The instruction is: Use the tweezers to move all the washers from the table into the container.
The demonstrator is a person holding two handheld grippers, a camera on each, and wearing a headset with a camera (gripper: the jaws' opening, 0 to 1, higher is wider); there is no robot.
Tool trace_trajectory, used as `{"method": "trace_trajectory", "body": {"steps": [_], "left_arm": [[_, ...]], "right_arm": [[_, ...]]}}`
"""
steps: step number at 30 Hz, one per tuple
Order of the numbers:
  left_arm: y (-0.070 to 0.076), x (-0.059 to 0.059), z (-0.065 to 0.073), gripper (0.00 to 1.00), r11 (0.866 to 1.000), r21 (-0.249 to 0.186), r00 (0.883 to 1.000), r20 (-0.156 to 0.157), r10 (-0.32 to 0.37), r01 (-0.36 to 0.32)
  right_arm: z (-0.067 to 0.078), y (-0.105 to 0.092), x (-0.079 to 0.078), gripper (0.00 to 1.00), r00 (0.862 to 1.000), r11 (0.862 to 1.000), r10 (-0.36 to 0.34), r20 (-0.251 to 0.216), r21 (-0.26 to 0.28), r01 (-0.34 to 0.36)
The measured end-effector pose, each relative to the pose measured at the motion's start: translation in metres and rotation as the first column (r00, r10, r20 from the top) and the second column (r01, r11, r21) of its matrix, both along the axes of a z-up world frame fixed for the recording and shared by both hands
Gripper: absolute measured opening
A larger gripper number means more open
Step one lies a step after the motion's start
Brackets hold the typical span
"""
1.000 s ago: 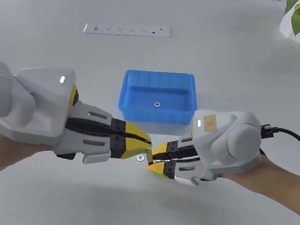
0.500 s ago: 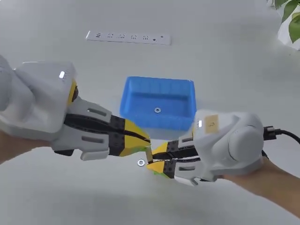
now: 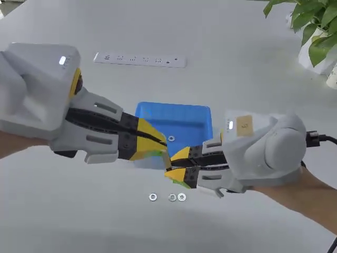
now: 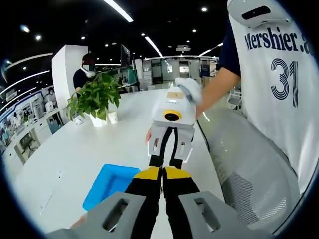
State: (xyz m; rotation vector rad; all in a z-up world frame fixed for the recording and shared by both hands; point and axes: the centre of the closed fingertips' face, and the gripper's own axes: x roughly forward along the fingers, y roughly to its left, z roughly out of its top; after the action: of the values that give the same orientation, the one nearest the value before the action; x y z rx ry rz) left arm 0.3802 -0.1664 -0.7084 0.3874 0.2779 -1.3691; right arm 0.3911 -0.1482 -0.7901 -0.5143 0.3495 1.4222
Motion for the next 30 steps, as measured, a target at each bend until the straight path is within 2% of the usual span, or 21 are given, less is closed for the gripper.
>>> {"method": "trace_trajectory", "body": {"steps": [4, 11, 14, 17, 23, 30], "left_arm": [[0.001, 0.011, 0.009, 0.05, 1.000, -0.002, 1.000, 0.026, -0.001, 0.002], [0.005, 0.036, 0.024, 0.05, 1.000, 0.004, 0.997, 0.076, -0.004, 0.004], [0.006, 0.047, 0.025, 0.05, 1.000, 0.011, 0.995, 0.104, -0.001, 0.000], [0.006, 0.057, 0.023, 0.05, 1.000, 0.018, 0.993, 0.116, 0.003, -0.005], [0.006, 0.074, 0.013, 0.05, 0.999, 0.032, 0.993, 0.114, 0.013, -0.017], [0.005, 0.090, -0.008, 0.05, 0.998, 0.045, 0.997, 0.067, 0.029, -0.032]], "right_arm": [[0.011, 0.001, 0.016, 0.10, 0.999, 1.000, -0.017, 0.029, 0.011, 0.016], [0.025, 0.006, 0.042, 0.10, 0.997, 0.999, -0.042, 0.071, 0.036, 0.040], [0.027, 0.009, 0.054, 0.10, 0.995, 0.998, -0.055, 0.084, 0.042, 0.051], [0.025, 0.009, 0.067, 0.10, 0.993, 0.997, -0.070, 0.098, 0.038, 0.066], [0.014, 0.010, 0.082, 0.10, 0.993, 0.996, -0.086, 0.083, 0.032, 0.083], [-0.007, 0.013, 0.094, 0.10, 0.994, 0.995, -0.098, 0.047, 0.013, 0.098]]}}
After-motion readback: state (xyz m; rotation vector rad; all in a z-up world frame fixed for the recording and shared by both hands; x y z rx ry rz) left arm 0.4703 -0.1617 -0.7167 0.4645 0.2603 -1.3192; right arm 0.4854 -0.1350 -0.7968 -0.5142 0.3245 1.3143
